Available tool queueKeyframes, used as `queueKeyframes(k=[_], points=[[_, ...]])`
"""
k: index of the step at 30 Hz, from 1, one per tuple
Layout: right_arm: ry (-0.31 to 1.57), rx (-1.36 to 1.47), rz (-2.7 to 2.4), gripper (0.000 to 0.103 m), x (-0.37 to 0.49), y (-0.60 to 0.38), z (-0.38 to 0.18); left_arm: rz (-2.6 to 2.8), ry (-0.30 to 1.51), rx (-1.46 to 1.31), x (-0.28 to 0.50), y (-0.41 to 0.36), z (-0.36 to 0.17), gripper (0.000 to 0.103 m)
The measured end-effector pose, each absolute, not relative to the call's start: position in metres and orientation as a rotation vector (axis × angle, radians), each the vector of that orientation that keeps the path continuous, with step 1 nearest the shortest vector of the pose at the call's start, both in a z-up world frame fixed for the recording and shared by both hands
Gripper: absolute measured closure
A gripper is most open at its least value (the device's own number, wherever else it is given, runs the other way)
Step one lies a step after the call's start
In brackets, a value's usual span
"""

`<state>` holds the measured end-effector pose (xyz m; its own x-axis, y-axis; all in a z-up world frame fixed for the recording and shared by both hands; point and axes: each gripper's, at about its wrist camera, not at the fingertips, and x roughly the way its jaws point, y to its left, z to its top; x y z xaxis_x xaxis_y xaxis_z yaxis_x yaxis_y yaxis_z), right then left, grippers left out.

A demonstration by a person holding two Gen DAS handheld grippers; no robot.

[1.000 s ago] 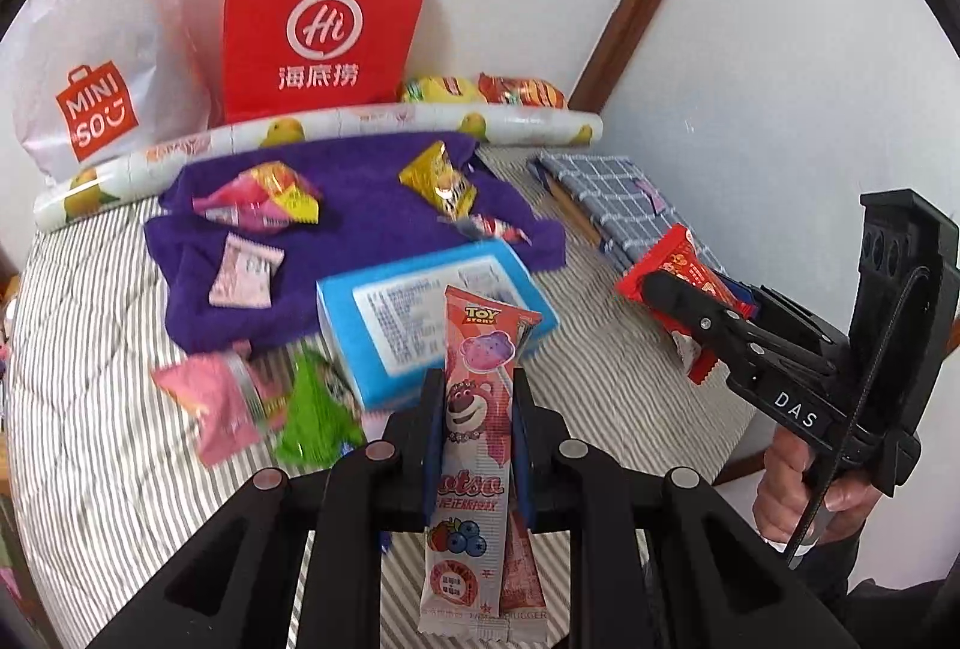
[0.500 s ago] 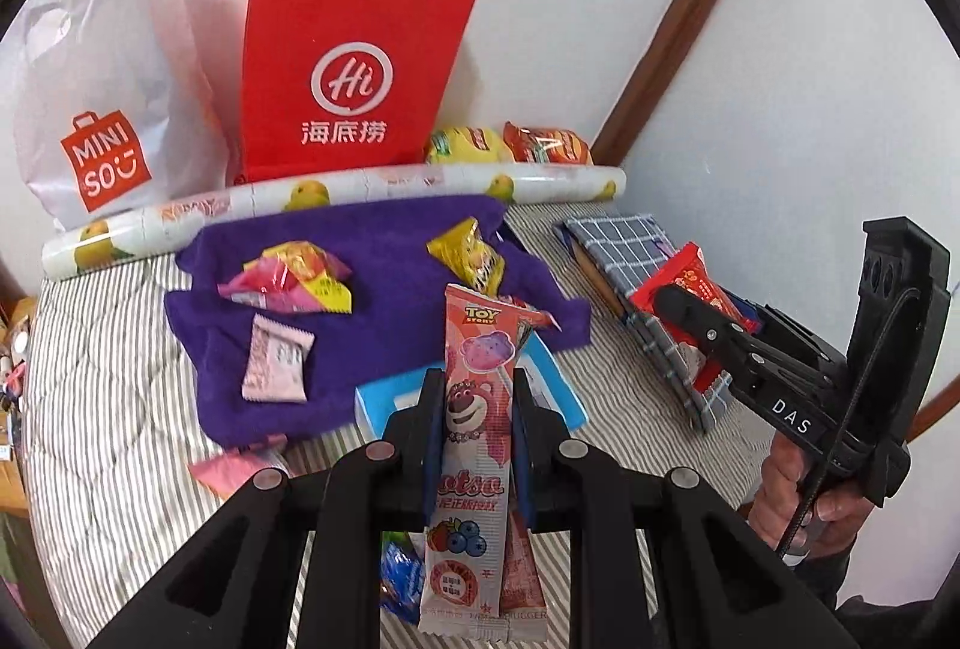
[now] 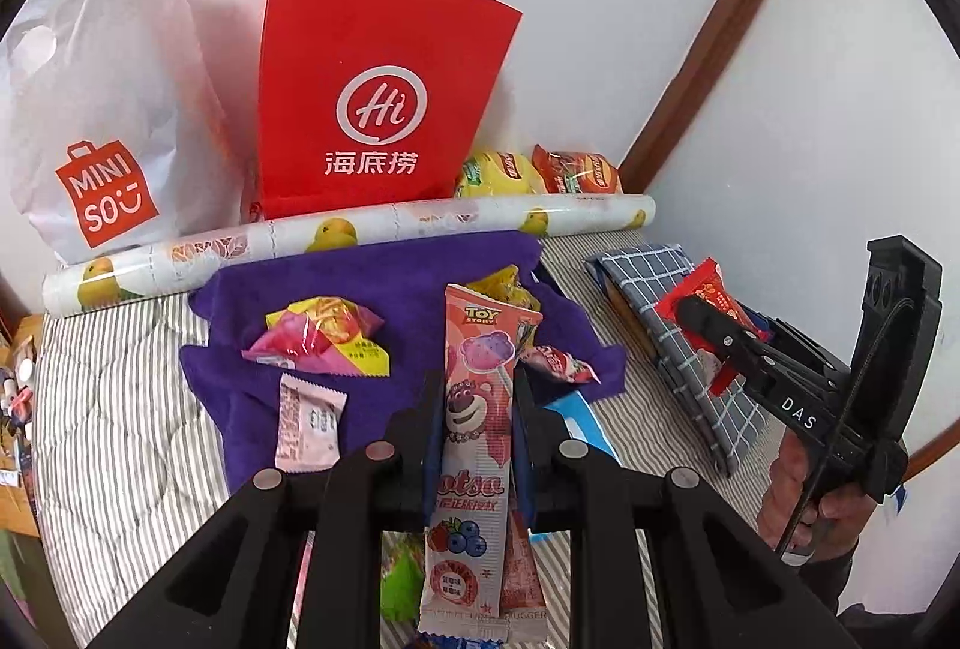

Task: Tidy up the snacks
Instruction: 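Carry the red bag and the stick candy over the purple towel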

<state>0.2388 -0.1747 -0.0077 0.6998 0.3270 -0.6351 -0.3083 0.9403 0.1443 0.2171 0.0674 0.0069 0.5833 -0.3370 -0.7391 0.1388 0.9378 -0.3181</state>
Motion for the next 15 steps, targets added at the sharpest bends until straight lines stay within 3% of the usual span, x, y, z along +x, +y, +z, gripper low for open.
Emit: queueKeyframes(k=[15], points=[[0.723, 0.012, 0.362, 0.061, 0.279, -0.164, -0.022, -0.272, 0.939, -0.245, 0.252, 0.078, -0.013, 0.084]])
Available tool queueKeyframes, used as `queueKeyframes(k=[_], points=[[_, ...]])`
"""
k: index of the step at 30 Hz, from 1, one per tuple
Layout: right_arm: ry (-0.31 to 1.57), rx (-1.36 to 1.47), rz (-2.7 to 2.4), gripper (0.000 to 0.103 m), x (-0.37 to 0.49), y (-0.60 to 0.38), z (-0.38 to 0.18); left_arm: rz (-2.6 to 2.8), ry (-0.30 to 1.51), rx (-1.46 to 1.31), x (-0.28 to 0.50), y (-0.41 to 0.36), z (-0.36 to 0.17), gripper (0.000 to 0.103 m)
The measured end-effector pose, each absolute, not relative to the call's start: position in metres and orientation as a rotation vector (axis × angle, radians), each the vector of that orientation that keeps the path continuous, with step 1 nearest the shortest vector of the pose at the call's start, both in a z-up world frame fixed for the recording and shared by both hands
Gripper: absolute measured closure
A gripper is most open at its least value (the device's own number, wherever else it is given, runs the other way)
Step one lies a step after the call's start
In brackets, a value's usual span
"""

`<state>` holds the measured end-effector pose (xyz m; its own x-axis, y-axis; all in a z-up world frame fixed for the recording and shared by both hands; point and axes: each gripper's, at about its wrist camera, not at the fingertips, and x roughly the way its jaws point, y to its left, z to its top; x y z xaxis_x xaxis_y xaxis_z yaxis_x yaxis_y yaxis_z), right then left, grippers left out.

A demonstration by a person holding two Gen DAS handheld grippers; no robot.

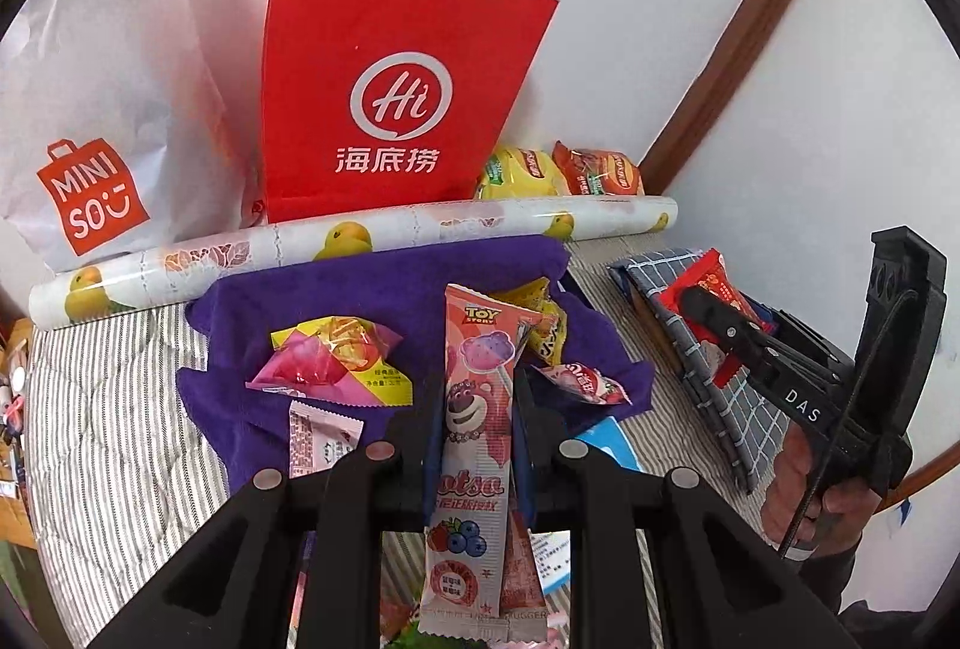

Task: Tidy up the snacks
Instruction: 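Carry the red bag and the stick candy over the purple towel, then lower the red bag onto the towel with the right tool while the left drops the stick candy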

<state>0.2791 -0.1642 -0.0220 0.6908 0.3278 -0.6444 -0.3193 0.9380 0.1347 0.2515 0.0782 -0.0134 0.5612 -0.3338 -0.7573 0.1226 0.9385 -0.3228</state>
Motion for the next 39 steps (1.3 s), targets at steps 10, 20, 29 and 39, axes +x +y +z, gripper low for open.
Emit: queueKeyframes(k=[10, 20, 29, 39], points=[[0.761, 0.019, 0.361, 0.061, 0.298, -0.159, -0.046, -0.255, 0.978, -0.261, 0.268, 0.087, -0.034, 0.084], [0.786, 0.028, 0.372, 0.061, 0.320, -0.150, -0.062, -0.238, 1.014, -0.290, 0.280, 0.101, -0.053, 0.084], [0.846, 0.030, 0.393, 0.061, 0.334, -0.143, -0.087, -0.235, 1.051, -0.317, 0.289, 0.106, -0.075, 0.084], [0.915, 0.008, 0.382, 0.061, 0.345, -0.141, -0.114, -0.234, 1.076, -0.316, 0.304, 0.099, -0.098, 0.084]])
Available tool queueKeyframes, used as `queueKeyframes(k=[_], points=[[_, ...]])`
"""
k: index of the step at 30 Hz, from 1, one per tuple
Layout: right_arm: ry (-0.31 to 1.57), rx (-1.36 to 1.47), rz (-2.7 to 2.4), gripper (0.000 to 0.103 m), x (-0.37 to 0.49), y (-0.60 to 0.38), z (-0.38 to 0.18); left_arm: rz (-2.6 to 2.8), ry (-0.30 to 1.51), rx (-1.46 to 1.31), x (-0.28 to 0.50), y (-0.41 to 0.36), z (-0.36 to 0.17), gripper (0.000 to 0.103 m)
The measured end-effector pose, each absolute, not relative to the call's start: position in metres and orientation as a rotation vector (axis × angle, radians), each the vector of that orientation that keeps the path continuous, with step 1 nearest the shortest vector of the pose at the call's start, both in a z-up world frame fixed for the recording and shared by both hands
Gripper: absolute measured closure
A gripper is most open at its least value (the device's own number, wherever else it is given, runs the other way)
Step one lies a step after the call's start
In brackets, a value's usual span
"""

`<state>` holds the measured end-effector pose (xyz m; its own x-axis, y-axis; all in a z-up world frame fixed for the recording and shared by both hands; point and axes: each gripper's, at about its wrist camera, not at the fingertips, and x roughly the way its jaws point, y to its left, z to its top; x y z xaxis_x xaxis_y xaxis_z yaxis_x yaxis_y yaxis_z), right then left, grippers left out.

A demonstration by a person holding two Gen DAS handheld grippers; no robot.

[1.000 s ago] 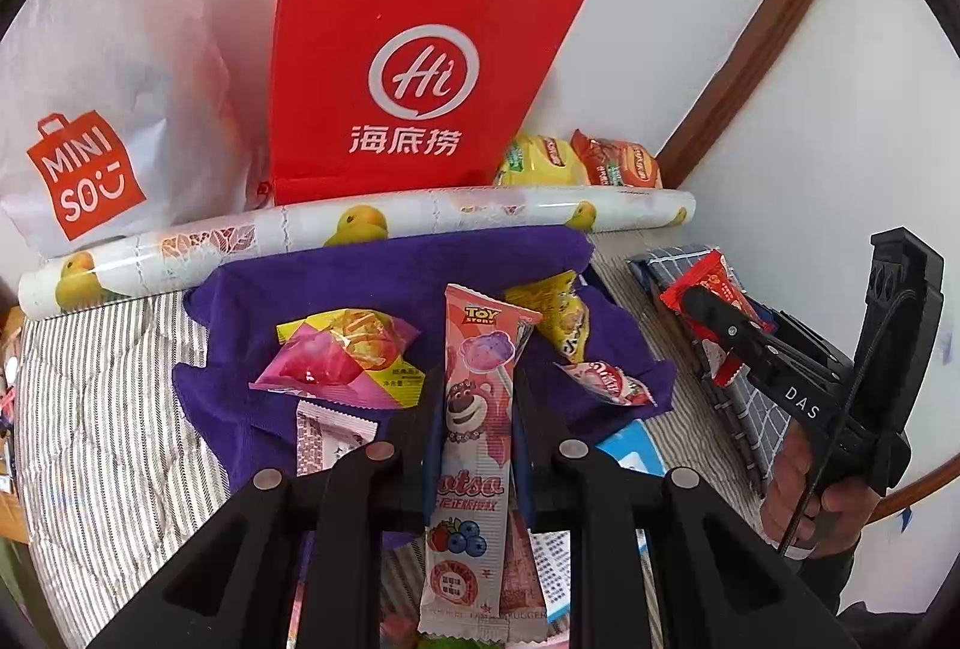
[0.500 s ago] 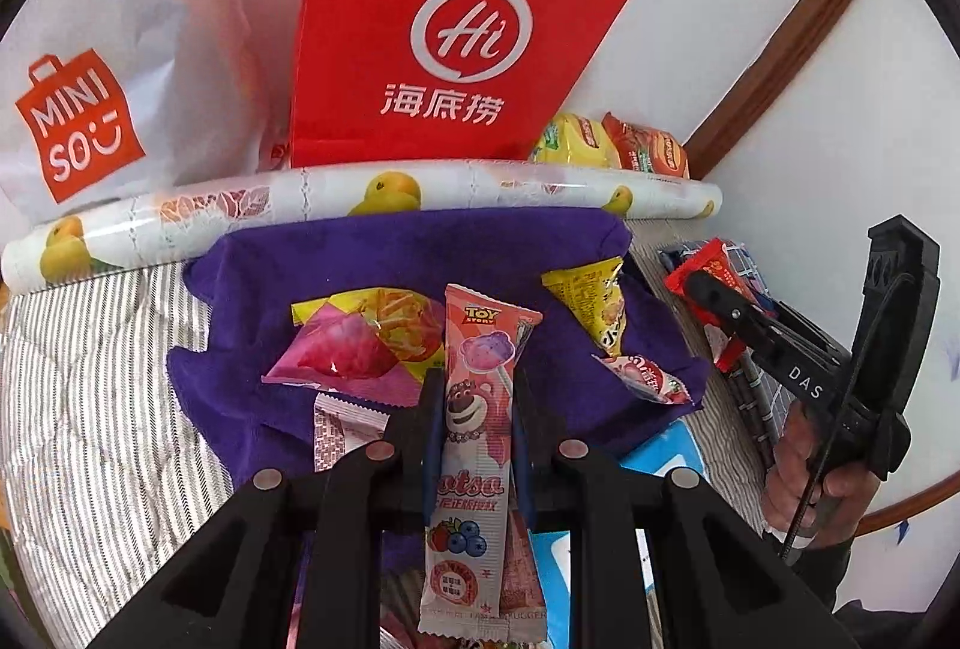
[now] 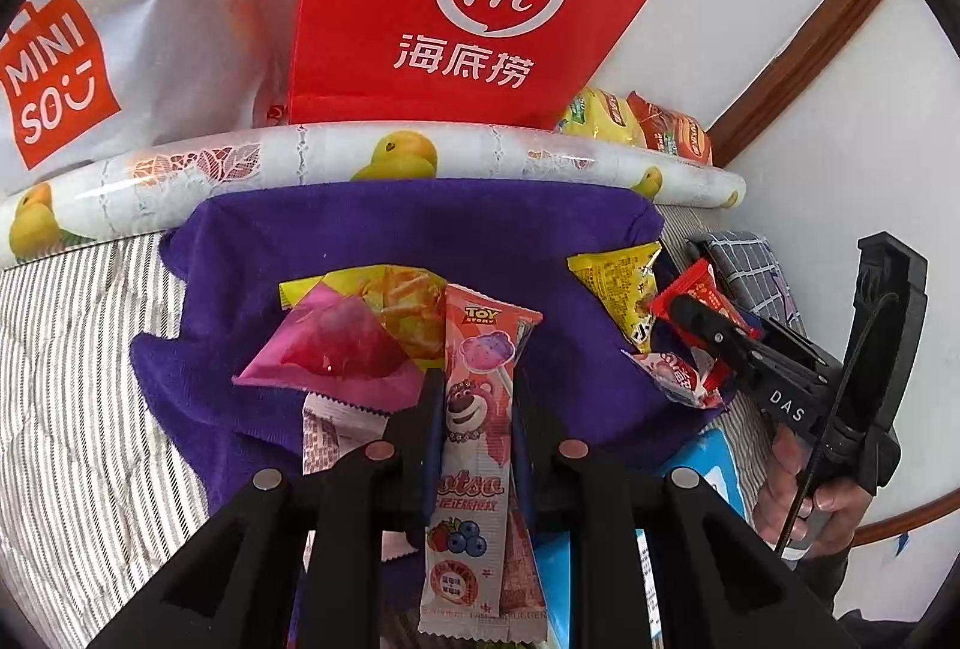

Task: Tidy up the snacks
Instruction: 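Lower the red bag onto the towel with the right tool while the left drops the stick candy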

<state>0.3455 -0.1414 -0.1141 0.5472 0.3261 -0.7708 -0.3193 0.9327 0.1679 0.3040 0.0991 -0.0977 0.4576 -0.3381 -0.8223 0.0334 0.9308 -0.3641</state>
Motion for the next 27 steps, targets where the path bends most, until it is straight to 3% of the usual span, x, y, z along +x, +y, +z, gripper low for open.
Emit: queueKeyframes(k=[11, 21, 25, 27], points=[[0.949, -0.002, 0.363, 0.060, 0.352, -0.145, -0.124, -0.248, 1.053, -0.323, 0.308, 0.099, -0.102, 0.083], [0.918, -0.017, 0.357, 0.050, 0.337, -0.145, -0.102, -0.249, 1.053, -0.349, 0.305, 0.105, -0.102, 0.080], [0.900, -0.022, 0.360, 0.050, 0.322, -0.145, -0.089, -0.196, 1.071, -0.316, 0.302, 0.106, -0.101, 0.067], [0.895, -0.024, 0.362, 0.050, 0.314, -0.144, -0.083, -0.195, 1.061, -0.314, 0.298, 0.107, -0.098, 0.066]])
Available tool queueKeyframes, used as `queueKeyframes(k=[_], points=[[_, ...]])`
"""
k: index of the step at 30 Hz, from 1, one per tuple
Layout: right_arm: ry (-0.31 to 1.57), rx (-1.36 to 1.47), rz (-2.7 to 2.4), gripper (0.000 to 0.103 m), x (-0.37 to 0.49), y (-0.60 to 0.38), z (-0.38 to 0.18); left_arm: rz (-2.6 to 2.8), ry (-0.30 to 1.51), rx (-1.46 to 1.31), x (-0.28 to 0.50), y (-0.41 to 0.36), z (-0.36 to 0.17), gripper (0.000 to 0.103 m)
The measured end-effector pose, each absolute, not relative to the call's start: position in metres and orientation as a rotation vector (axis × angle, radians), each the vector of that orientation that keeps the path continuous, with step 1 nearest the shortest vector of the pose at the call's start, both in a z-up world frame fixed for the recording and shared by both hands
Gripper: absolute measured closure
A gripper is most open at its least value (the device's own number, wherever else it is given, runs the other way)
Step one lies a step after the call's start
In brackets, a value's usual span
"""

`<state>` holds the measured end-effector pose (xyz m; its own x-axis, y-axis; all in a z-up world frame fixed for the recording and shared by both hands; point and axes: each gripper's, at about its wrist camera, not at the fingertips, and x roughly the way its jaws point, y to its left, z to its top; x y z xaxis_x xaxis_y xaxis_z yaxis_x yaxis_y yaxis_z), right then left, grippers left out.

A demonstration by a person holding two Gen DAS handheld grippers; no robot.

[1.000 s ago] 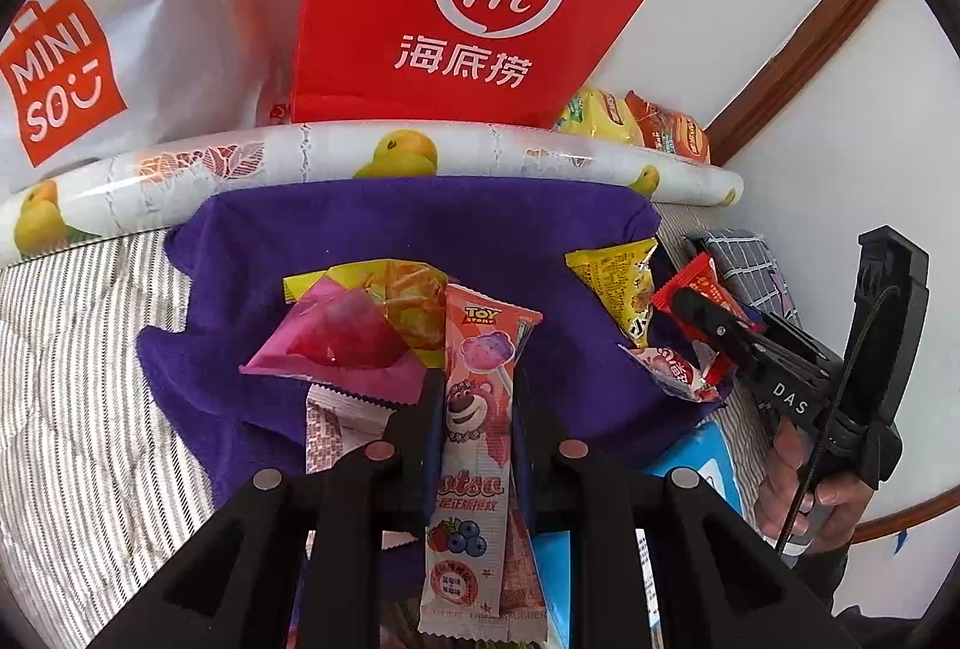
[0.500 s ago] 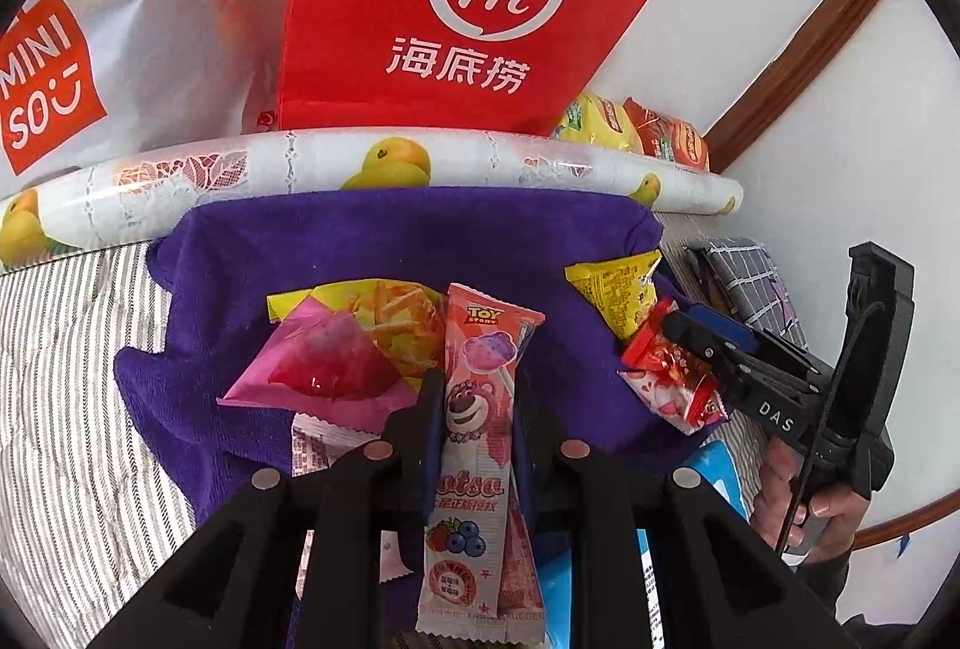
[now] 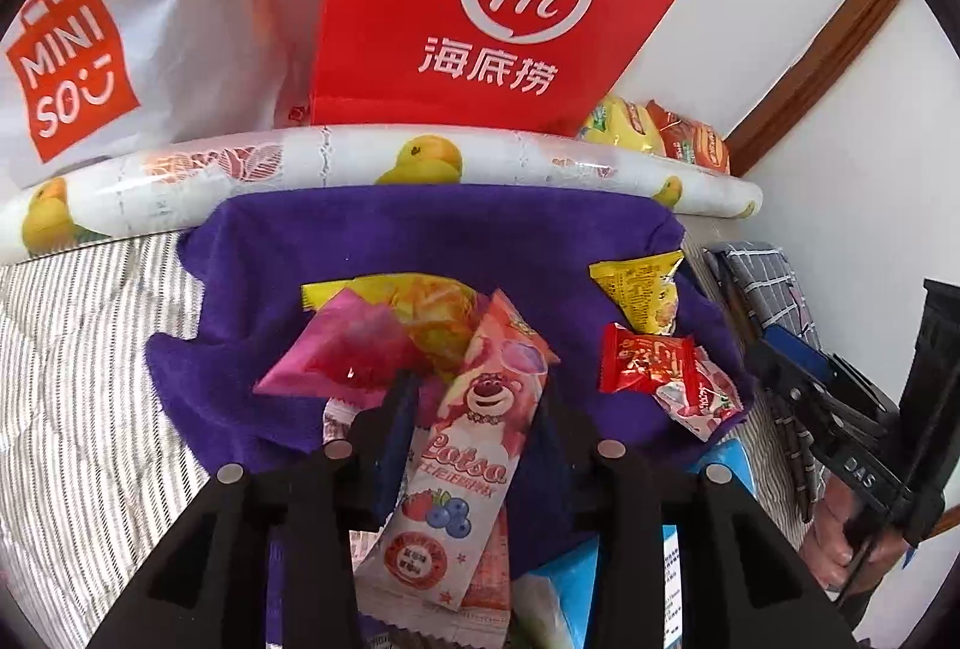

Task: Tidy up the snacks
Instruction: 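Lower the red bag onto the towel with the right tool while the left drops the stick candy, then grasp the peach-pink candy packet with the right tool while the left tool reaches the clipped pink bag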

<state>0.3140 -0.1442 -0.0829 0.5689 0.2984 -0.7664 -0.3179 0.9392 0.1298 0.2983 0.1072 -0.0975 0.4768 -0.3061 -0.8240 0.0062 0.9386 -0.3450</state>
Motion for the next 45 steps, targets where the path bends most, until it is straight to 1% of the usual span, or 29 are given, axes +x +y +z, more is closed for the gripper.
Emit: queueKeyframes(k=[1, 2, 4, 5, 15, 25, 32, 33, 35, 45], points=[[0.890, -0.023, 0.364, 0.050, 0.309, -0.144, -0.079, -0.200, 1.057, -0.317, 0.295, 0.108, -0.095, 0.064], [0.884, -0.022, 0.367, 0.050, 0.304, -0.144, -0.076, -0.199, 1.053, -0.316, 0.292, 0.108, -0.092, 0.058], [0.880, -0.024, 0.374, 0.050, 0.295, -0.142, -0.071, -0.192, 1.036, -0.311, 0.286, 0.109, -0.086, 0.052], [0.878, -0.025, 0.378, 0.050, 0.289, -0.141, -0.069, -0.194, 1.029, -0.309, 0.282, 0.110, -0.083, 0.051], [0.885, -0.006, 0.438, 0.050, 0.232, -0.132, -0.060, -0.179, 0.985, -0.331, 0.236, 0.122, -0.057, 0.050], [0.899, -0.006, 0.507, 0.050, 0.168, -0.115, -0.062, -0.191, 0.974, -0.347, 0.191, 0.129, -0.052, 0.049], [0.955, -0.014, 0.538, 0.050, 0.139, -0.102, -0.096, -0.188, 0.998, -0.360, 0.161, 0.135, -0.066, 0.048], [0.974, -0.019, 0.543, 0.052, 0.137, -0.099, -0.104, -0.186, 1.001, -0.364, 0.157, 0.136, -0.069, 0.048], [1.008, -0.019, 0.553, 0.059, 0.135, -0.095, -0.117, -0.180, 1.008, -0.370, 0.150, 0.139, -0.073, 0.048], [1.078, -0.043, 0.597, 0.059, 0.129, -0.068, -0.148, -0.144, 1.038, -0.388, 0.128, 0.156, -0.090, 0.048]])
